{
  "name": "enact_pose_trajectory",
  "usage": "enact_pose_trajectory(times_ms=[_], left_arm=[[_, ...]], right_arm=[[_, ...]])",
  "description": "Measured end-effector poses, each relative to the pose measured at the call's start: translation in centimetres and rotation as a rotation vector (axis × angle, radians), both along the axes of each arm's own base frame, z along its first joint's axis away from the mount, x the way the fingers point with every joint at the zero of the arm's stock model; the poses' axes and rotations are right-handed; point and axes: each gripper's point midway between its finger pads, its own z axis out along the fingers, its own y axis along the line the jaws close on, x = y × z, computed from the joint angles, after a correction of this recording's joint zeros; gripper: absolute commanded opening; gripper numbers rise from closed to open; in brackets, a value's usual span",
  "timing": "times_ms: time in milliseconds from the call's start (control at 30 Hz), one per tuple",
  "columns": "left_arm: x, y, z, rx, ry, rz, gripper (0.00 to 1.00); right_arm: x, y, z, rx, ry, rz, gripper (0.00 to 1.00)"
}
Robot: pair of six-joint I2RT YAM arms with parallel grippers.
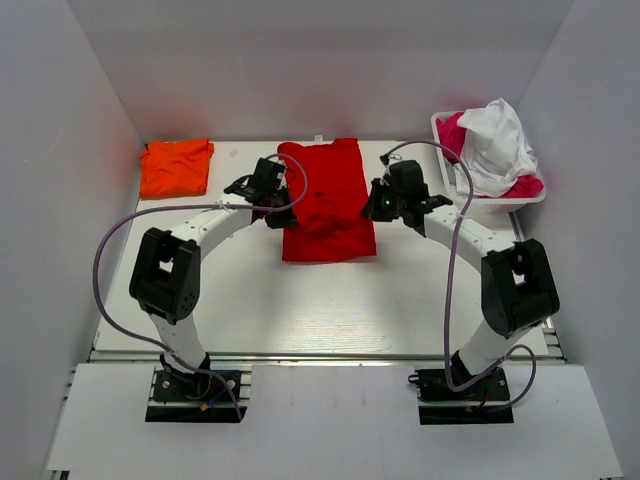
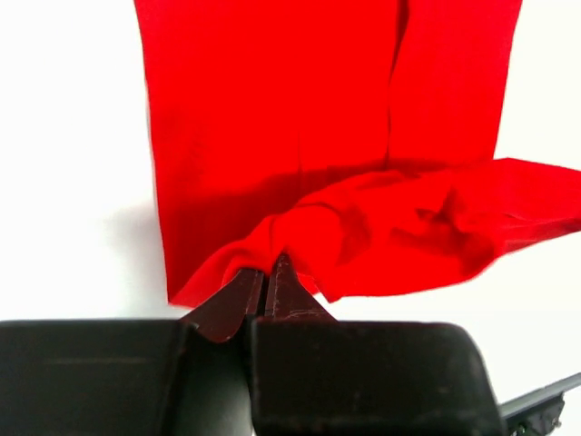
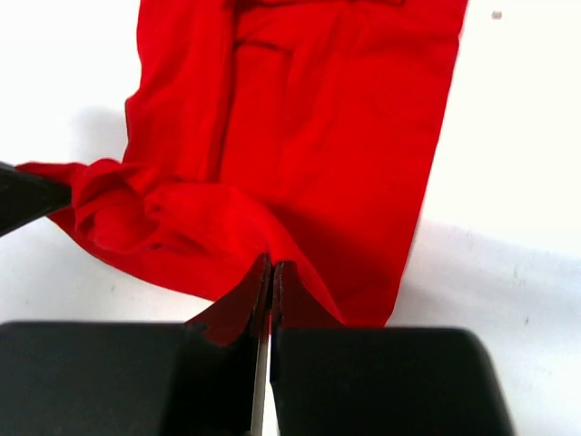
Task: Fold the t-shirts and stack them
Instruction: Fold the folded rectangular tshirt in 1/3 of the way
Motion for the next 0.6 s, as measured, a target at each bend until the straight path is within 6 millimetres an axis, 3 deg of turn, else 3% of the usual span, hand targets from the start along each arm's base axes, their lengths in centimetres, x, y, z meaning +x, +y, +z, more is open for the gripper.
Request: enact_pose_trajectory(times_ms=[233,433,600], left_arm=[[3.7,-0.9,-0.1,-0.002,-0.036,-0.008,0.0],[4.4,0.2,-1.1,0.013,-0.019,0.016,0.0],[6.0,0.9,-0.7,0.008,-0.036,0.041,0.0]], right_arm=[[2.4,0.1,-0.7,0.013,0.019,0.002,0.0],[4.3,-0.1,-1.2,0.026,0.031,-0.006,0.0],[5.7,-0.2,-1.6,0.05,0.042,0.005,0.0]])
